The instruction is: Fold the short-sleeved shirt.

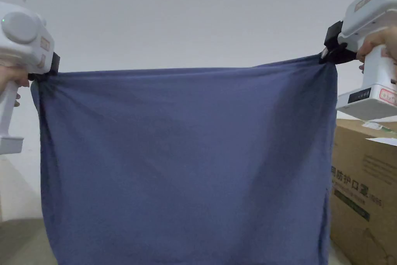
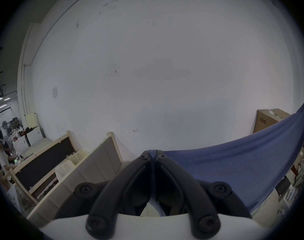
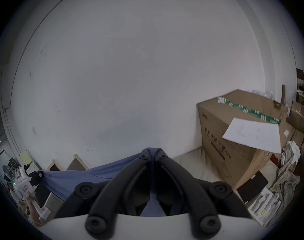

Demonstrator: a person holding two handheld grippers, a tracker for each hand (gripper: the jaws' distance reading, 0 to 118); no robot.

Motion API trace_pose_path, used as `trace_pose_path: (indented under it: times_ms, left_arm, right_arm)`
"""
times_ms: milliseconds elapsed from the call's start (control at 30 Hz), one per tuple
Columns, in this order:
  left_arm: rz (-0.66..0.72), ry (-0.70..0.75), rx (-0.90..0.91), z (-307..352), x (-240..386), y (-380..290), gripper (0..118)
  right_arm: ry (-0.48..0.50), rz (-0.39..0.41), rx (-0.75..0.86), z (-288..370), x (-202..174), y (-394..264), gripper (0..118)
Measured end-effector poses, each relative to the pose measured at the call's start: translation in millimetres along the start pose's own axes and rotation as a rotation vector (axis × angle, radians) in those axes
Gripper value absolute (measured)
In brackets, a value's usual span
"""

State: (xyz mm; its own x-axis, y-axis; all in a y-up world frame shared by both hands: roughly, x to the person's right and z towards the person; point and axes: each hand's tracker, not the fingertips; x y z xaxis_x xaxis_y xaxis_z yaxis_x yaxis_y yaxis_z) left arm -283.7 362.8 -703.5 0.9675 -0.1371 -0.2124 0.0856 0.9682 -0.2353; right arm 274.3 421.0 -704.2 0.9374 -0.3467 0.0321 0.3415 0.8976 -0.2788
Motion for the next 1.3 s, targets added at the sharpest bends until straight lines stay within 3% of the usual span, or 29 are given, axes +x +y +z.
trace_pose_path:
  times_ms: [200,367,500,567,733,800,867,967,1033,1167,1300]
  left_arm:
    - [-0.033,0.031,0.05,4,6,-8,2]
    - [0.028,-0.005,-0.104,-43,5,-67,2]
    - [-0.111,0.025,-0.218,-79,36,-153,2]
    - [-0.117,0.012,-0.29,-97,50,-205,2]
    - [-0.067,-0.018,-0.518,-133,80,-349,2]
    - [-0.072,-0.01,-0.59,-137,89,-403,2]
    - [-0.125,-0.019,-0.665,-135,95,-449,2]
    - [-0.113,-0.037,-0.694,-130,91,-488,2]
    - [-0.066,-0.044,-0.691,-115,82,-494,2]
    - [0.081,-0.047,-0.627,-66,52,-488,2]
    - [0.044,-0.07,-0.58,4,29,-493,2]
  right_arm:
    - [-0.01,0.044,0.025,12,-8,-11,2]
    - [-0.009,0.048,-0.096,-28,14,-64,2]
    - [-0.07,0.088,-0.225,-83,33,-135,2]
    - [-0.083,0.086,-0.299,-120,53,-172,2]
    - [-0.14,0.047,-0.501,-190,107,-298,2]
    - [-0.109,-0.015,-0.596,-204,132,-355,2]
    - [-0.165,-0.045,-0.703,-211,156,-410,2]
    - [-0.162,-0.072,-0.73,-198,181,-459,2]
    - [-0.093,-0.088,-0.747,-182,191,-466,2]
    - [-0.093,-0.035,-0.716,-120,194,-472,2]
    - [-0.016,-0.095,-0.661,-44,197,-481,2]
